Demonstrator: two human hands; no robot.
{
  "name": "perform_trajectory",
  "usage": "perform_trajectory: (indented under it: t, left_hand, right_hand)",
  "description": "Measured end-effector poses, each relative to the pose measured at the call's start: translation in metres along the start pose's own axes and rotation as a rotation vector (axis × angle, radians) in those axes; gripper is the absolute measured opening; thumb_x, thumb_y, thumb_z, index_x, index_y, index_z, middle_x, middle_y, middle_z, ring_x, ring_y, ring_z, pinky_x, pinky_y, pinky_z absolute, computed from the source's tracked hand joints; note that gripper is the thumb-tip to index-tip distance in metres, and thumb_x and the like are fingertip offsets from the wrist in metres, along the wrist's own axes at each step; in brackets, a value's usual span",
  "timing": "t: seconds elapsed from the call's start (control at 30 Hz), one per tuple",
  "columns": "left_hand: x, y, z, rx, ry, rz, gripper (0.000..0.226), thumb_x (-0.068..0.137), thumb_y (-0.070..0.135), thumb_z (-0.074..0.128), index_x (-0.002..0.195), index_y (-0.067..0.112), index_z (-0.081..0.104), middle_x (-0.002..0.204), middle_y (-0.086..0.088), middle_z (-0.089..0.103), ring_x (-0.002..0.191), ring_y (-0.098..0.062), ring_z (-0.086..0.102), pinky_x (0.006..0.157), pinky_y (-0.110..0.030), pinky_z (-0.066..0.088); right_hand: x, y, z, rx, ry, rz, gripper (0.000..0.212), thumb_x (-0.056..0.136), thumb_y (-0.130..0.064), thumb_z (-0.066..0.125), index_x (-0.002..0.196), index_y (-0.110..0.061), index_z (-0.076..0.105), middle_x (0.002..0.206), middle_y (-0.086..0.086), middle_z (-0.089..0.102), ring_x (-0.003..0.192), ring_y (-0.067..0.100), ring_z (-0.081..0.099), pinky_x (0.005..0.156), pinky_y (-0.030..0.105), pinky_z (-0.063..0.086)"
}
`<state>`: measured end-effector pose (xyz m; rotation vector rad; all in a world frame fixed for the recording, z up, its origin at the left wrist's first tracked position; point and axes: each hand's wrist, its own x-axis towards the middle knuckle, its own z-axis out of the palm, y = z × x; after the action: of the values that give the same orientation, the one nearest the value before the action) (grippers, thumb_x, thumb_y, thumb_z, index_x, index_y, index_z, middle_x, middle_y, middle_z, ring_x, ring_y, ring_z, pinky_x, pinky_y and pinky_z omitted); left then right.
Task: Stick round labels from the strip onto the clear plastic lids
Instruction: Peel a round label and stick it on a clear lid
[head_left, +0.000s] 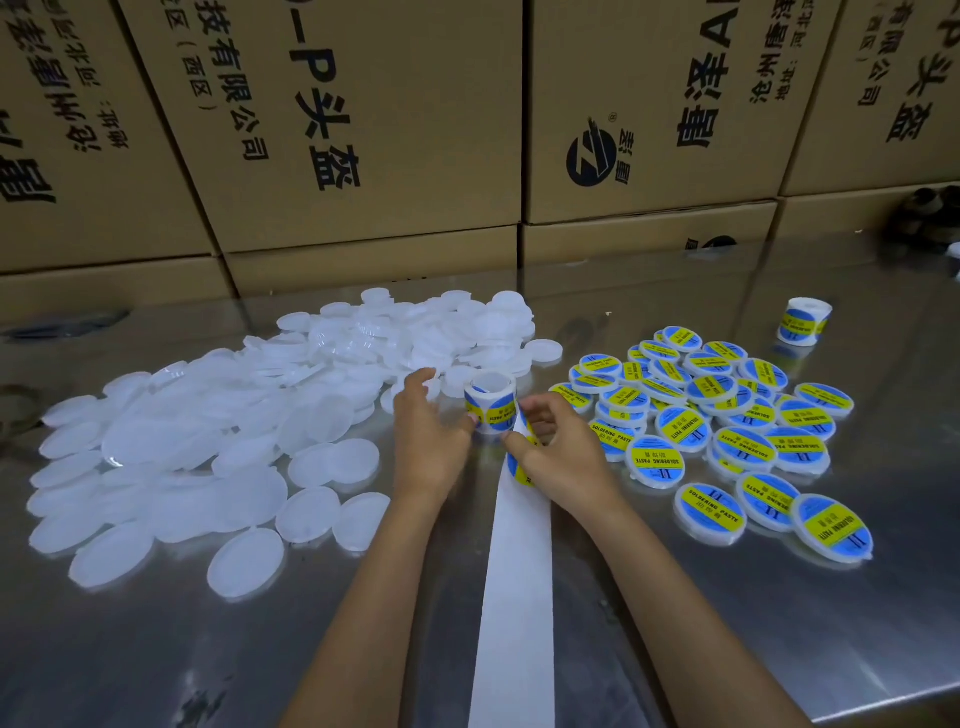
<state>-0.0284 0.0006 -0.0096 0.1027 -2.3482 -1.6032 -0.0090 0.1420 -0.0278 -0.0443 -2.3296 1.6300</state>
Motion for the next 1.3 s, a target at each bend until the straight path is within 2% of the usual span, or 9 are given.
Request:
perform_trajectory:
  t: [0.1, 0.2, 0.4, 0.57, 0.73, 0.93, 1.0, 1.1, 1.3]
  left_hand:
    - [0.001, 0.002, -0.019, 0.427, 0.1, 0.035, 0.045, 0.088, 0.006, 0.059, 0.131, 0.016, 0.051, 0.131, -0.012, 0.05, 0.124, -0.032, 0.046, 0.094, -0.036, 0.038]
    - [0.002, 0.005, -0.037, 0.927, 0.096, -0.057, 0.043, 0.093, 0.013, 0.054, 0.135, 0.016, 0.044, 0.137, -0.015, 0.045, 0.131, -0.033, 0.036, 0.102, -0.044, 0.031]
    - [0.003, 0.004, -0.044, 1.07, -0.083, -0.219, 0.044, 0.097, 0.013, 0.049, 0.139, 0.012, 0.035, 0.143, -0.019, 0.045, 0.137, -0.035, 0.031, 0.107, -0.039, 0.032]
    - [0.005, 0.0, -0.052, 0.89, -0.001, -0.168, 0.039, 0.091, 0.004, 0.053, 0.129, 0.01, 0.045, 0.117, -0.018, 0.059, 0.129, -0.035, 0.034, 0.093, -0.04, 0.042]
    - [0.005, 0.002, -0.053, 0.868, 0.104, -0.052, 0.044, 0.088, 0.002, 0.06, 0.129, 0.014, 0.05, 0.128, -0.016, 0.052, 0.121, -0.035, 0.044, 0.097, -0.039, 0.039]
    - [0.01, 0.002, -0.05, 0.371, 0.123, -0.113, 0.043, 0.084, -0.002, 0.071, 0.123, 0.013, 0.06, 0.118, -0.013, 0.062, 0.097, -0.031, 0.06, 0.081, -0.037, 0.052]
    - [0.013, 0.004, -0.049, 0.18, 0.14, -0.141, 0.027, 0.083, 0.015, 0.081, 0.108, 0.015, 0.07, 0.111, -0.005, 0.066, 0.1, -0.027, 0.062, 0.086, -0.033, 0.052]
    - [0.011, 0.01, -0.047, -0.205, 0.077, -0.22, 0.01, 0.085, 0.022, 0.081, 0.09, 0.017, 0.074, 0.1, -0.005, 0.072, 0.082, -0.024, 0.069, 0.061, -0.025, 0.056]
    - [0.003, 0.016, -0.038, -0.445, -0.11, -0.214, 0.019, 0.1, 0.006, 0.058, 0.1, 0.014, 0.074, 0.112, -0.011, 0.066, 0.079, -0.027, 0.076, 0.056, -0.029, 0.06]
  right_hand:
    - [0.0, -0.001, 0.0, 0.016, 0.006, 0.03, 0.02, 0.085, -0.029, 0.073, 0.099, -0.025, 0.059, 0.1, -0.008, 0.066, 0.094, 0.009, 0.062, 0.083, 0.028, 0.052]
    - [0.0, -0.004, -0.001, 0.074, 0.012, 0.061, 0.012, 0.092, -0.033, 0.064, 0.099, -0.024, 0.064, 0.094, -0.011, 0.067, 0.09, 0.005, 0.063, 0.075, 0.017, 0.049]
    - [0.0, -0.007, -0.01, 0.138, -0.084, 0.133, 0.021, 0.093, -0.016, 0.055, 0.11, -0.024, 0.064, 0.092, -0.012, 0.065, 0.087, 0.006, 0.062, 0.081, 0.025, 0.051]
    - [0.001, -0.002, -0.012, 0.1, -0.281, 0.087, 0.051, 0.079, -0.007, 0.073, 0.123, -0.024, 0.052, 0.118, -0.003, 0.063, 0.109, 0.008, 0.059, 0.087, 0.015, 0.048]
    - [0.001, 0.004, -0.015, 0.021, -0.326, 0.035, 0.074, 0.071, -0.015, 0.085, 0.133, -0.027, 0.047, 0.129, -0.004, 0.056, 0.117, 0.004, 0.055, 0.081, 0.006, 0.045]
    - [-0.002, 0.006, -0.013, -0.044, -0.3, -0.011, 0.078, 0.069, -0.02, 0.088, 0.134, -0.029, 0.046, 0.132, -0.001, 0.054, 0.119, 0.009, 0.055, 0.101, 0.028, 0.048]
    - [-0.002, 0.006, -0.013, -0.048, -0.299, -0.014, 0.078, 0.068, -0.021, 0.088, 0.133, -0.029, 0.046, 0.132, -0.002, 0.054, 0.119, 0.008, 0.055, 0.101, 0.027, 0.048]
    - [-0.002, 0.006, -0.013, -0.056, -0.296, -0.011, 0.078, 0.068, -0.021, 0.087, 0.133, -0.029, 0.046, 0.132, -0.002, 0.054, 0.119, 0.008, 0.055, 0.102, 0.028, 0.048]
    - [-0.005, 0.004, -0.011, -0.043, -0.235, -0.054, 0.063, 0.069, -0.013, 0.085, 0.116, -0.031, 0.046, 0.118, -0.006, 0.061, 0.11, 0.005, 0.059, 0.088, 0.014, 0.048]
